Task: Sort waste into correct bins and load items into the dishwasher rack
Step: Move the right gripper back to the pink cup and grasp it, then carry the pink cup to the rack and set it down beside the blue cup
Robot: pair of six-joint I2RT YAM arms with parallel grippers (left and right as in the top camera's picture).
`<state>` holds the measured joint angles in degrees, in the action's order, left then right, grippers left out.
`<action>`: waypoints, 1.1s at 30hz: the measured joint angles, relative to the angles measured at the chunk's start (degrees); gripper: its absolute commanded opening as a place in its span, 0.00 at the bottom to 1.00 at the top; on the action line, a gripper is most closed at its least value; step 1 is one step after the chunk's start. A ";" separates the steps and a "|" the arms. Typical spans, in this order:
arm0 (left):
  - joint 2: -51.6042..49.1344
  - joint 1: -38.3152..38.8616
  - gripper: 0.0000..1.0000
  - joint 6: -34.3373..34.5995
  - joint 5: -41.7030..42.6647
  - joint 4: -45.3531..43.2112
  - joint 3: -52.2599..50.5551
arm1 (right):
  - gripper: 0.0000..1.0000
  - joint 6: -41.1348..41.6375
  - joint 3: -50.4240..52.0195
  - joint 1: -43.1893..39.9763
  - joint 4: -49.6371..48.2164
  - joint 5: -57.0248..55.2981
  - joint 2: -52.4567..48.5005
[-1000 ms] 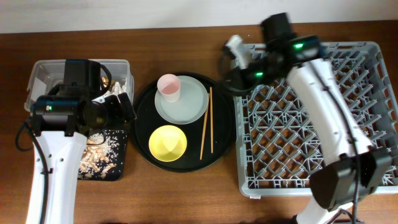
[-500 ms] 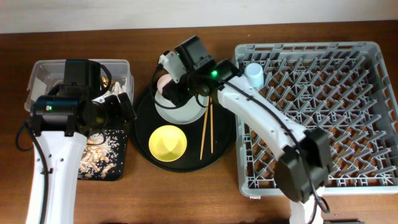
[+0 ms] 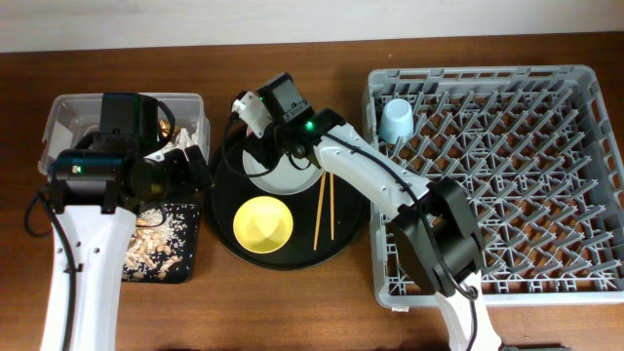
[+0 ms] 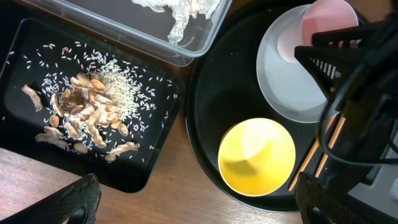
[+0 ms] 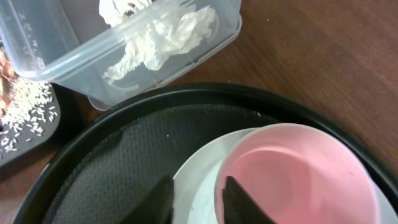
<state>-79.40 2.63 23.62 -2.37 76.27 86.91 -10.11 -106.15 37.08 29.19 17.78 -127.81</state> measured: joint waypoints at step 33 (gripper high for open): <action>0.00 0.00 0.99 0.00 0.00 0.02 0.00 | 0.04 0.92 0.31 0.07 11.87 -8.57 4.98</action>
<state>-79.40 2.63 23.62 -2.37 76.29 86.91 -9.19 -105.84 37.15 41.06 9.21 -122.83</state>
